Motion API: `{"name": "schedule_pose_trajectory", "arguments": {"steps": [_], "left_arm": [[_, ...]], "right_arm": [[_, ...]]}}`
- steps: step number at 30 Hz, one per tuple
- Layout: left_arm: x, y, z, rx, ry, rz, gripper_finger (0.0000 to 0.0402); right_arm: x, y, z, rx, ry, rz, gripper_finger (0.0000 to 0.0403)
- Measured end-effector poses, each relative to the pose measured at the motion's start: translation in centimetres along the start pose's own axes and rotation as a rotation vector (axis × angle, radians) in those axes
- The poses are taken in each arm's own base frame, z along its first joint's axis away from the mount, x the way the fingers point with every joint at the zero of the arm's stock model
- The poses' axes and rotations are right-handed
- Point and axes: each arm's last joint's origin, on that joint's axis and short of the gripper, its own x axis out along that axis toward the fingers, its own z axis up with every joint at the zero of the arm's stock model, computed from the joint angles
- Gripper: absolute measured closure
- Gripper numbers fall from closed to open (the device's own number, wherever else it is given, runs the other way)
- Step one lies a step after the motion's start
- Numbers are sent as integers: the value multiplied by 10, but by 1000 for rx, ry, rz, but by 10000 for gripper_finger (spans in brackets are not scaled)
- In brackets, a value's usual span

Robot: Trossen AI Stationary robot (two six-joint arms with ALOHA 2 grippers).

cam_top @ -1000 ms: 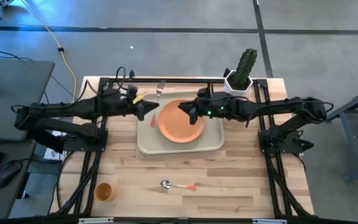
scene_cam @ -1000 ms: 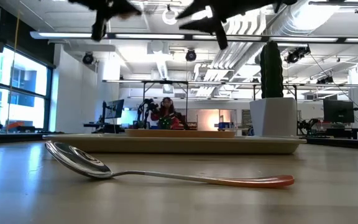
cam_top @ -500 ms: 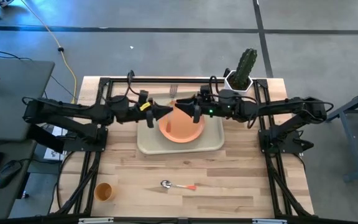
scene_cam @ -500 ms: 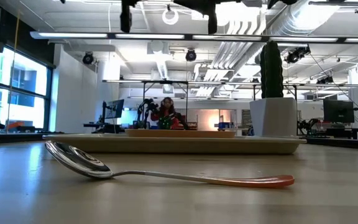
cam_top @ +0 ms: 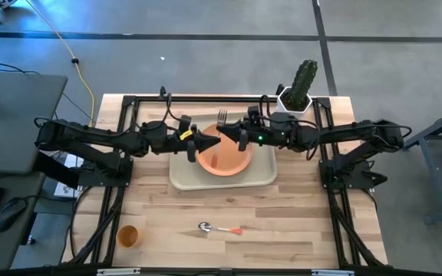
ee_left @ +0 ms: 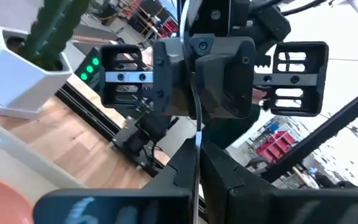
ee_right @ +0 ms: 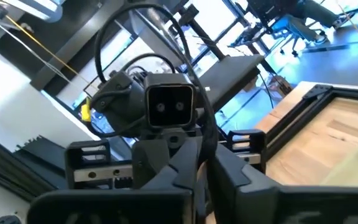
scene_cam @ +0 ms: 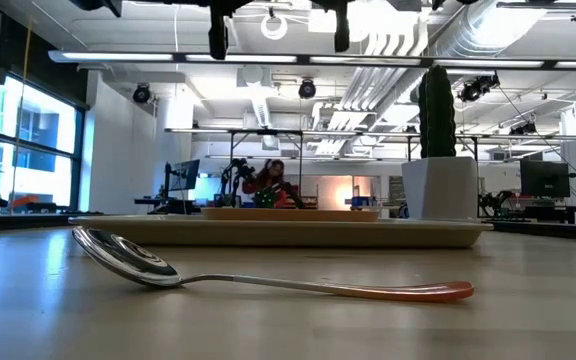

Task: Pick and place plate/cup/fork/spoon on tray
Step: Put the orange fork on the gray tray to the right of the orange plate

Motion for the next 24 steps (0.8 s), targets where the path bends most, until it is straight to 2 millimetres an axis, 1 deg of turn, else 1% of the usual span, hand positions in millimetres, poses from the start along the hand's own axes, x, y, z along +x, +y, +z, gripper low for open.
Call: {"name": "schedule_pose_trajectory", "arguments": {"steps": [4, 7, 10, 15, 17, 20, 22, 24], "left_arm": [[0, 1, -1, 22, 3, 21, 396], [-1, 6, -7, 32, 58, 79, 380], [-4, 10, -13, 50, 133, 143, 350], [-11, 15, -21, 43, 231, 223, 295], [-12, 14, -21, 46, 238, 226, 279], [-14, 13, -24, 51, 260, 235, 264], [-14, 12, -26, 54, 263, 239, 259], [-14, 11, -27, 57, 262, 246, 258]], "right_arm": [[0, -2, -1, 1, 33, -6, 398], [-1, -11, 1, 10, 99, -26, 399], [-6, -28, 1, 2, 199, -135, 402], [-27, -50, 3, -38, 378, -351, 403], [-36, -61, 0, -63, 473, -436, 403], [-46, -81, 1, -112, 570, -562, 403], [-51, -99, -2, -128, 586, -608, 403], [-60, -121, -9, -96, 609, -640, 403]]}}
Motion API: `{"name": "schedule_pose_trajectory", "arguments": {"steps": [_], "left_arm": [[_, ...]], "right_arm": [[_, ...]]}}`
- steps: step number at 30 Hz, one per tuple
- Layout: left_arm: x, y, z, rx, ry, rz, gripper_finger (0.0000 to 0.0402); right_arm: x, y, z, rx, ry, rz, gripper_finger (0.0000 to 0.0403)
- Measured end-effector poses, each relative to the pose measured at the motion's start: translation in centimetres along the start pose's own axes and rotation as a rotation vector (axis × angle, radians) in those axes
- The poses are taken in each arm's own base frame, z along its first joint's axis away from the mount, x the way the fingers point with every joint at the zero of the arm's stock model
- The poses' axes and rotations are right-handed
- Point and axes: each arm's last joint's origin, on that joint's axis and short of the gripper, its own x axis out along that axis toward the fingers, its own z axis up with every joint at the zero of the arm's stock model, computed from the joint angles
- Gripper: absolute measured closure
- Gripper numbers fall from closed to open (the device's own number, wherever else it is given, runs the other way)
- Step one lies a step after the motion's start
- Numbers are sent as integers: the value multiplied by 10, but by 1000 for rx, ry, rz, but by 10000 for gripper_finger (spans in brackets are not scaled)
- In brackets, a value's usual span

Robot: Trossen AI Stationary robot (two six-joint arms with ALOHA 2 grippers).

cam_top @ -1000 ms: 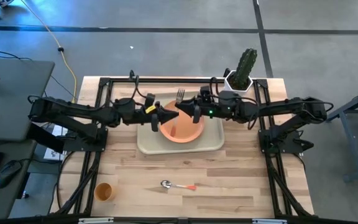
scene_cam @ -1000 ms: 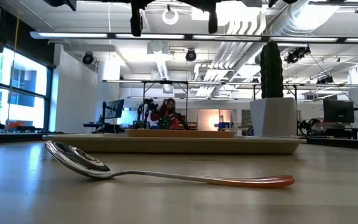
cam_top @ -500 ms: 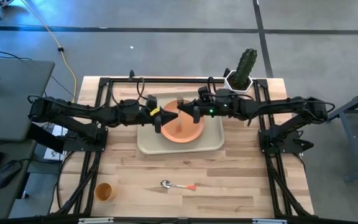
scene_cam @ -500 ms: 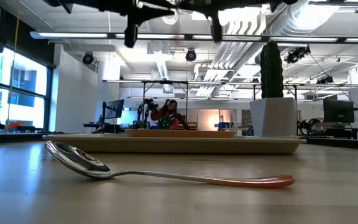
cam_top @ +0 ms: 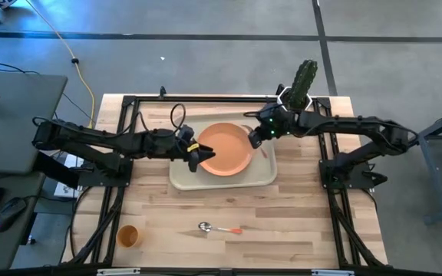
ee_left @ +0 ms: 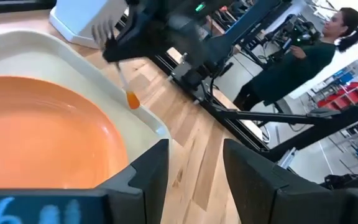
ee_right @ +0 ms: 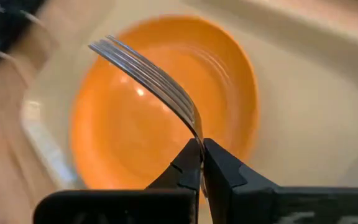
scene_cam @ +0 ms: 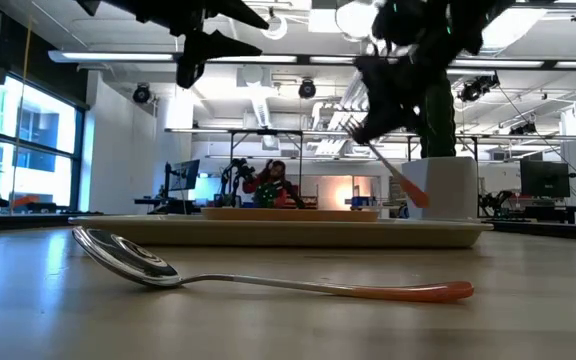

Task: Pick and place plate/cup/fork/spoon on tray
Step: Put the orange fork on the gray tray to the right of the orange plate

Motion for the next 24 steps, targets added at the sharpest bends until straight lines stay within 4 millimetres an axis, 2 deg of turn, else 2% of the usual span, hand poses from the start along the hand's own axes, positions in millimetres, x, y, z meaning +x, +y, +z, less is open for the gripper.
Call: {"name": "schedule_pose_trajectory", "arguments": {"steps": [5, 9, 15, 24], "left_arm": [[-1, -2, -7, -37, -1, 52, 257], [-3, 0, -14, -50, 24, 123, 257], [-3, 2, -15, -62, 30, 146, 257], [-2, 7, -10, -97, 10, 167, 257]], "right_arm": [[20, -42, -28, 162, 31, 13, 403], [29, -58, -44, 271, -2, 67, 403], [33, -86, -59, 402, -52, -2, 403], [34, -99, -66, 559, -80, 5, 400]]}}
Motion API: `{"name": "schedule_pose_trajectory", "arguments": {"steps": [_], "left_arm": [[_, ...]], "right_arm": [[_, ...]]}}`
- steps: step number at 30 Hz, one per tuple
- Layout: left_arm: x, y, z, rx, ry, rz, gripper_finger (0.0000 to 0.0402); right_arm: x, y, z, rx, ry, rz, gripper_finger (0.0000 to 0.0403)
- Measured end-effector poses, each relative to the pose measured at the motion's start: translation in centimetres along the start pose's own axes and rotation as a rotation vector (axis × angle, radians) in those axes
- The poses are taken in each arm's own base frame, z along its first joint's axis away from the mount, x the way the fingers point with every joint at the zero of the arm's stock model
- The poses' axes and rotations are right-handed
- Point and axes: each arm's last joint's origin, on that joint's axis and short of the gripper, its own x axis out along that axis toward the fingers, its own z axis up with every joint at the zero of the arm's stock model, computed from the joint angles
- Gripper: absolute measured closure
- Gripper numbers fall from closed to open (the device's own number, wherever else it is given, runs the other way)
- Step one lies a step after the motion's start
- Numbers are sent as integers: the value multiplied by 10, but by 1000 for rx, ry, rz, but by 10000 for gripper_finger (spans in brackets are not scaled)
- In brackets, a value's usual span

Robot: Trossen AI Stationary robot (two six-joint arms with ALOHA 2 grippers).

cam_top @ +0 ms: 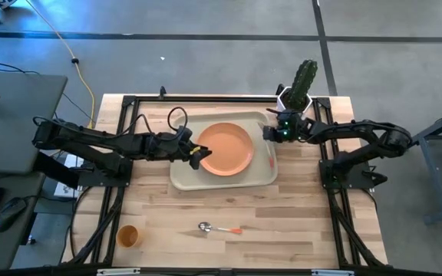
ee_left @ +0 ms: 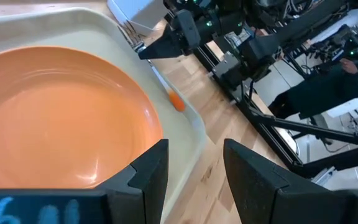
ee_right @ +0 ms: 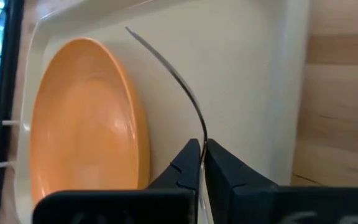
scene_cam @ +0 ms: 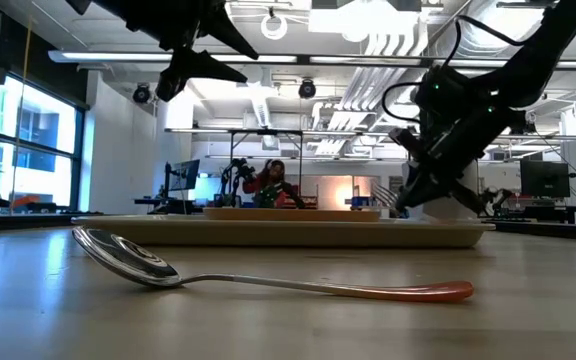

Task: Pick and place plate/cup/fork/spoon on tray
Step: Put the orange fork on the gray tray to the right of the orange plate

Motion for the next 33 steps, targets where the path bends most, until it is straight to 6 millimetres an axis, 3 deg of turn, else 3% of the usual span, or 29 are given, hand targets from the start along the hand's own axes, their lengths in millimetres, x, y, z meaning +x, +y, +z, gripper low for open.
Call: {"name": "schedule_pose_trajectory", "arguments": {"steps": [8, 17, 21, 29, 33], "left_arm": [[-1, -2, -4, -4, 19, -6, 257], [-4, 13, -20, -51, 157, 161, 257], [-6, 13, -24, -58, 186, 173, 257], [-13, 14, -42, -87, 293, 244, 257], [-18, 15, -49, -61, 318, 291, 257]], "right_arm": [[0, -3, 0, 23, -32, -55, 350], [0, -7, -2, -28, -48, -122, 282], [-1, -4, -3, -43, -67, -118, 280], [-20, 26, -18, -183, -225, -51, 279], [-15, 27, -32, -234, -161, -75, 281]]}}
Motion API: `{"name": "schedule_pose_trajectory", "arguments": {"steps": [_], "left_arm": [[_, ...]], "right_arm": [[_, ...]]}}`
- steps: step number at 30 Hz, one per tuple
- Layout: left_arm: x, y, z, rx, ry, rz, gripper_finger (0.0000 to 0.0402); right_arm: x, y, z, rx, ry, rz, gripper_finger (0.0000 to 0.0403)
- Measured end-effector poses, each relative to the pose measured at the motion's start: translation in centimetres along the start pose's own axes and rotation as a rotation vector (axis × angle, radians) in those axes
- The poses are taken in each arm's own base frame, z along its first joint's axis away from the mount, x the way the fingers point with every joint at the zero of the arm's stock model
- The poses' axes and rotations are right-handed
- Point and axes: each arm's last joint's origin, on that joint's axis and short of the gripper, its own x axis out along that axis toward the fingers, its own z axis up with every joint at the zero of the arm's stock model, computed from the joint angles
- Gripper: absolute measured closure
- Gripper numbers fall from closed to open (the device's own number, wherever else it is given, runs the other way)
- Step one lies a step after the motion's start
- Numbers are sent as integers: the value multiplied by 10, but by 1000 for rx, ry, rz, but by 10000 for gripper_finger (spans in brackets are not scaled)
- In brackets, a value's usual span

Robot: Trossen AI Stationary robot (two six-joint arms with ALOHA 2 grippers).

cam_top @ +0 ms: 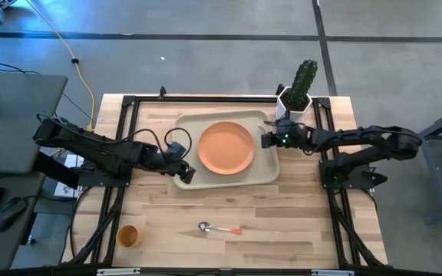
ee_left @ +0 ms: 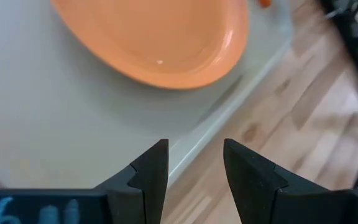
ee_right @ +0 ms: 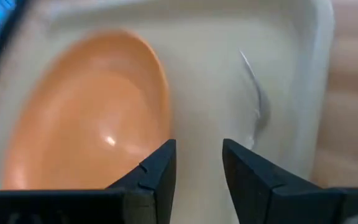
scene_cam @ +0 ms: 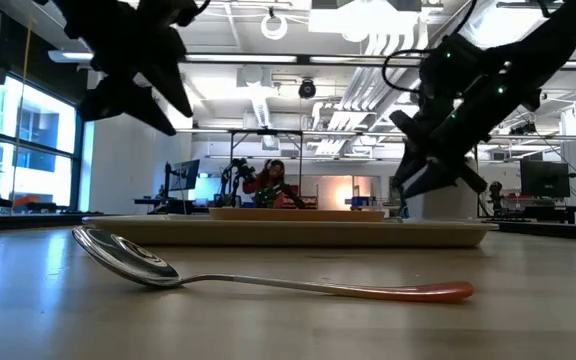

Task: Pick and place plate/cup/fork/spoon on tray
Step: Put the orange fork on the gray tray to the right of the orange plate

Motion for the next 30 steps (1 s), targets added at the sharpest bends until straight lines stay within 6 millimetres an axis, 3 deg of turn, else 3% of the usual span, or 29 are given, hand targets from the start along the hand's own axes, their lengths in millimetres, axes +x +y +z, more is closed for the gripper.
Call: {"name": "schedule_pose_trajectory", "arguments": {"steps": [4, 8, 15, 24, 27, 30], "left_arm": [[-1, 4, -3, 13, 22, 44, 257], [0, 5, -2, 16, 6, 55, 257], [1, 6, 1, 25, -6, 56, 257], [0, 5, 1, 33, -4, 54, 257], [0, 5, 0, 32, 14, 45, 257], [0, 4, -3, 33, 28, 35, 257]], "right_arm": [[7, -5, -16, -28, 82, -95, 301], [9, -1, -21, -31, 104, -84, 332], [8, 16, -11, -59, 80, -58, 373], [51, 43, -4, -98, 188, -66, 400], [54, 58, 2, -130, 202, -64, 401], [48, 61, 8, -209, 248, -182, 400]]}}
